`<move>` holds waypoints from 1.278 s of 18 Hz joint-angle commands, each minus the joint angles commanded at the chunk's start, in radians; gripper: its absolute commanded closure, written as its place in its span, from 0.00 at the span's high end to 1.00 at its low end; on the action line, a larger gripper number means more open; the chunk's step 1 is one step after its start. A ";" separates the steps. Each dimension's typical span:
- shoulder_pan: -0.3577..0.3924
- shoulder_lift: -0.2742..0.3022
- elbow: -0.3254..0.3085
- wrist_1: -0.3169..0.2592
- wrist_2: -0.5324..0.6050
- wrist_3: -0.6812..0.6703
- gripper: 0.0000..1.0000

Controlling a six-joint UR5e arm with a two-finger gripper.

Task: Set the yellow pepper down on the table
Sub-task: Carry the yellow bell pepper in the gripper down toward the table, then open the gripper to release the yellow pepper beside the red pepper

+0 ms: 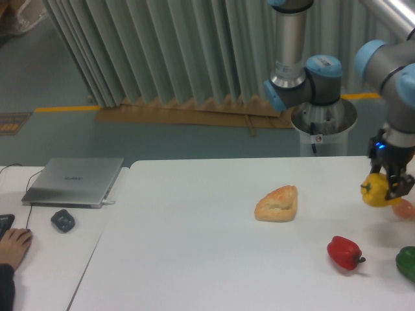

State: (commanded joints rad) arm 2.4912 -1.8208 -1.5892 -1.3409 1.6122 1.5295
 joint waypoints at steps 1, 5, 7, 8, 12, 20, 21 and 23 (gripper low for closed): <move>-0.003 -0.003 -0.005 0.021 0.000 -0.011 0.43; -0.043 -0.017 -0.049 0.132 0.009 -0.077 0.43; -0.044 -0.022 -0.049 0.134 0.032 -0.081 0.43; -0.046 -0.022 -0.051 0.137 0.037 -0.087 0.44; -0.048 -0.025 -0.051 0.137 0.037 -0.088 0.45; -0.049 -0.032 -0.038 0.138 0.041 -0.089 0.76; -0.049 -0.034 -0.038 0.138 0.041 -0.089 0.77; -0.051 -0.034 -0.041 0.138 0.043 -0.088 0.84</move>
State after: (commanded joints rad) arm 2.4406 -1.8546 -1.6306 -1.2026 1.6551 1.4419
